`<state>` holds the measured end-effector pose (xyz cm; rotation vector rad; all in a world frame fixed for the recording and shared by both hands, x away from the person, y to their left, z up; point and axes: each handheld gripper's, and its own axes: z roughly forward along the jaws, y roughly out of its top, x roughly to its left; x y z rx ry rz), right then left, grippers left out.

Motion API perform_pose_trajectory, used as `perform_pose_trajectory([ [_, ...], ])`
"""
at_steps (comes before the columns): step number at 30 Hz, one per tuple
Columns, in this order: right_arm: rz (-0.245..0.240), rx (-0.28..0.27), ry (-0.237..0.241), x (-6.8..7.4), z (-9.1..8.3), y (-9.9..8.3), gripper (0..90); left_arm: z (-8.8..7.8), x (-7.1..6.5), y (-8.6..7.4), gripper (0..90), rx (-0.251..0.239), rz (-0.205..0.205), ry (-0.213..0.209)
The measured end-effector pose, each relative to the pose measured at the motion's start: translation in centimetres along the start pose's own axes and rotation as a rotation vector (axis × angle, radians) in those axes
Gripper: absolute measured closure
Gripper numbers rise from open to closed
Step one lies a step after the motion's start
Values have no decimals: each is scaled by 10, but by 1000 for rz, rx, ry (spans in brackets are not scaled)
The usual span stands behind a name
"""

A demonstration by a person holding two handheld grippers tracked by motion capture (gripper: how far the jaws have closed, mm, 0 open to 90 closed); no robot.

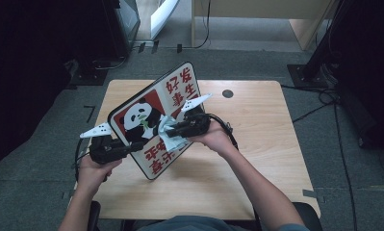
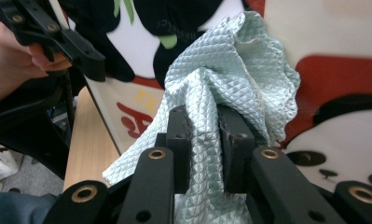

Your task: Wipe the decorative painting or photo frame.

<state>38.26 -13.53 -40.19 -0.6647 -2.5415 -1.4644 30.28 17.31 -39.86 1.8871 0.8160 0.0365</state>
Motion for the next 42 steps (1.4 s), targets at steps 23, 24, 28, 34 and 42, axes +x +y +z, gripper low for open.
perform_pose_trajectory([
  [23, 31, 39, 6, -8, 15, -42, 770, 0, 0, 0, 754, -2, 3, -1],
  [24, 29, 38, 6, -9, 16, -43, 770, 0, 0, 0, 754, -2, 4, -1],
  [28, 45, 53, 5, -11, 19, -51, 769, 0, 0, 0, 753, -2, 5, -1],
  [34, 49, 55, -1, -12, 22, -61, 768, 0, 0, 0, 752, -3, 6, -2],
  [42, 72, 92, 0, -16, 30, -78, 767, 0, 0, 0, 751, -2, 8, -4],
])
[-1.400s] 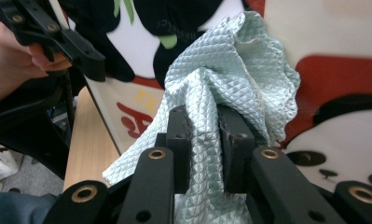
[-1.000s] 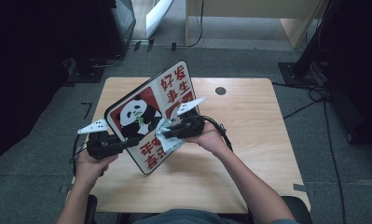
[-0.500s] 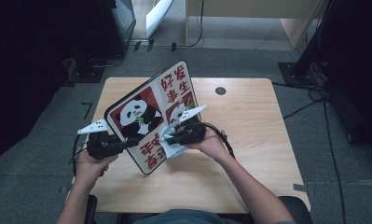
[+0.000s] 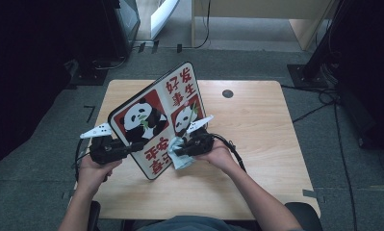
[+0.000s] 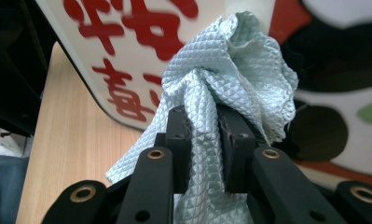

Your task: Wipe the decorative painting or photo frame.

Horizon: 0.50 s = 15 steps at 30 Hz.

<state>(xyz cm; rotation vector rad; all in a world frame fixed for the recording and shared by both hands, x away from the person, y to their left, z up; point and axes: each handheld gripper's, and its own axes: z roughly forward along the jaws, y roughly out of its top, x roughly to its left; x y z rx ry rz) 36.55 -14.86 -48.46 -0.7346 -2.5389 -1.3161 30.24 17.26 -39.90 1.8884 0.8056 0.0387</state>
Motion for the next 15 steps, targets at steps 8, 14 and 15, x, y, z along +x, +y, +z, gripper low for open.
perform_pose_trajectory([
  [8, 11, 28, 4, -5, 9, -14, 767, 0, 0, 0, 750, 1, 1, -1],
  [14, 16, 43, 7, -7, 12, -19, 767, 0, 0, 0, 749, -3, -1, 3],
  [15, 27, 45, 11, -7, 12, -18, 767, 0, -1, 0, 752, -6, -6, 8],
])
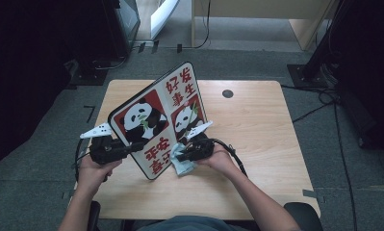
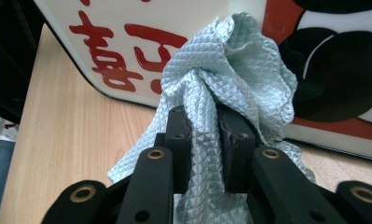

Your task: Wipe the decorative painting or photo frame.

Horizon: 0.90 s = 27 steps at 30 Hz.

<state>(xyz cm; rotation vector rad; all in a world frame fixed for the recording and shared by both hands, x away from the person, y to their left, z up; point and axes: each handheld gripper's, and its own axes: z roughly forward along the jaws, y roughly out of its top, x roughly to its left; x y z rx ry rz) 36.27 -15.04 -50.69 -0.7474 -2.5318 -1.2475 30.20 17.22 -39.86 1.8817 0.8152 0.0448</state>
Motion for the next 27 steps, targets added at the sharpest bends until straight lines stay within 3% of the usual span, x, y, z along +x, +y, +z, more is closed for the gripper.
perform_pose_trajectory([
  [4, 32, 10, 16, 0, -3, 2, 774, 0, 1, 0, 757, -1, -1, 4],
  [10, 31, -7, 18, 3, -12, 10, 778, -1, 1, 0, 756, 1, 0, 2],
  [19, -2, -68, 14, 15, -30, 29, 780, -1, 1, 0, 755, 3, -2, 0],
  [27, -27, -124, 28, 26, -48, 58, 780, -1, 1, 0, 755, 3, -4, -1],
])
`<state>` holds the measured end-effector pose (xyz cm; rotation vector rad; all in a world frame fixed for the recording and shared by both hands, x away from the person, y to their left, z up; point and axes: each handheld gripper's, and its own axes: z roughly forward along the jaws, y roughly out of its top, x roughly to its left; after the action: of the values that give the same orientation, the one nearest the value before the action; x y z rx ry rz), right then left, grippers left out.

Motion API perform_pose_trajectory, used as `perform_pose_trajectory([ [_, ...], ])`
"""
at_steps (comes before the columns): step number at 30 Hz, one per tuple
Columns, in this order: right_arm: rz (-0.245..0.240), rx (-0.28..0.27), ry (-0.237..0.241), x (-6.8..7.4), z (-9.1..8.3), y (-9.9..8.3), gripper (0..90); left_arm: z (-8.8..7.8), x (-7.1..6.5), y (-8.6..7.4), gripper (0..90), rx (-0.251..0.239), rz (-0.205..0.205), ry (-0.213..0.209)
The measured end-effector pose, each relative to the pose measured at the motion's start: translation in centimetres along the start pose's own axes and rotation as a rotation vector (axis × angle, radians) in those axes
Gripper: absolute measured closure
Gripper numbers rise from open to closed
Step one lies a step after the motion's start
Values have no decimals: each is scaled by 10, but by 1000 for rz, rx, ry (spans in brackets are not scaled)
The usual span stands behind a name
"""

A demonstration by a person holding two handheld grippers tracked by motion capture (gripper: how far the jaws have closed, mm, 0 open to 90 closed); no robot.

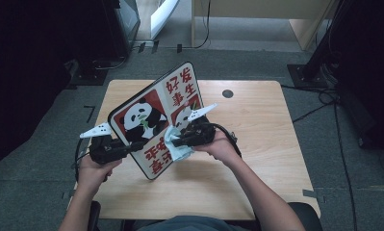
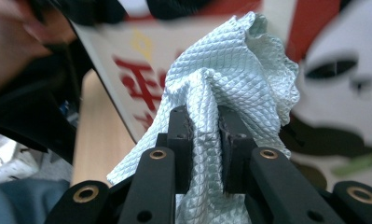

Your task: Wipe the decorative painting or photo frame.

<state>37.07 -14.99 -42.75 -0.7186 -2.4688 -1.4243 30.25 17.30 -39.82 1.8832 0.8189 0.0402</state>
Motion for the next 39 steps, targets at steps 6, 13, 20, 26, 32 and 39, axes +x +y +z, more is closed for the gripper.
perform_pose_trajectory([
  [6, -61, -9, -13, 12, -9, 34, 780, 0, 0, 0, 755, 1, 0, -1],
  [13, -102, -19, -22, 23, -18, 71, 779, 0, 1, 0, 754, 0, -2, -4],
  [20, -161, -45, -32, 37, -25, 106, 779, 0, 1, 0, 753, -1, -4, -6],
  [26, -188, -65, -39, 46, -30, 132, 779, 0, 1, 0, 753, -2, -4, -8],
  [32, -199, -76, -37, 52, -30, 142, 779, 0, 1, 0, 753, -2, -4, -7],
  [39, -194, -81, -28, 50, -26, 139, 778, 0, 1, 0, 752, -1, -6, -11],
])
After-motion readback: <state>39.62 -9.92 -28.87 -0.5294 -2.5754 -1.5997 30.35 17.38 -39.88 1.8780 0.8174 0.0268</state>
